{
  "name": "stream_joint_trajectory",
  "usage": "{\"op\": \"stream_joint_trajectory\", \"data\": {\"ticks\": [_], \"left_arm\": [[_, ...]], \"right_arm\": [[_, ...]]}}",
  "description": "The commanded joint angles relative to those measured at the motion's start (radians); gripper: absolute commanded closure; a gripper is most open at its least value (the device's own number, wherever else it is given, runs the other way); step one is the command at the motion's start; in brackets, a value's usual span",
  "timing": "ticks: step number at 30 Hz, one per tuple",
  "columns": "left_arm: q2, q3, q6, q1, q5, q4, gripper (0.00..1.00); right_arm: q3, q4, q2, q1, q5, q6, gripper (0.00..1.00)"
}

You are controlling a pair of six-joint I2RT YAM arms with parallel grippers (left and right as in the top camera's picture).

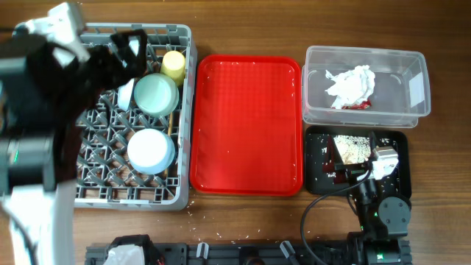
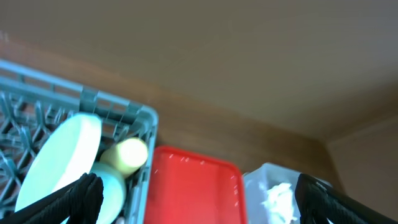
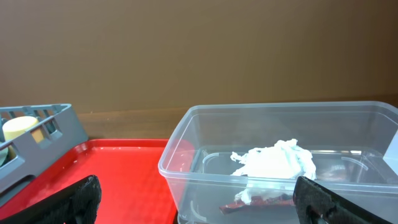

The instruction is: Sort waste into correct bins and load items into the dishwasher rack

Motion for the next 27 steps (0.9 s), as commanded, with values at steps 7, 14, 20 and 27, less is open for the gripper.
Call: {"op": "stream_joint_trajectory", "data": {"ticks": [7, 14, 20, 27], "left_arm": [[-0.473, -0.05, -0.006, -0.004, 0.009, -0.006, 0.0], [-0.851, -0.481, -0.006, 0.033, 0.006, -0.14, 0.0], [-1.132, -0.977, -0.006, 0.047, -0.011, 0.311, 0.0], [-1.158, -1.326, -0.006, 0.035, -0.117, 1.084, 0.0]], "right_arm": [[-0.001, 0.005, -0.003, -0.003, 0.018, 0.017, 0.0], [-0.001, 0.005, -0.003, -0.003, 0.018, 0.017, 0.0], [-0.001, 0.005, -0.003, -0.003, 0.018, 0.016, 0.0], [-0.001, 0.005, -0.003, -0.003, 0.018, 0.017, 0.0]]}}
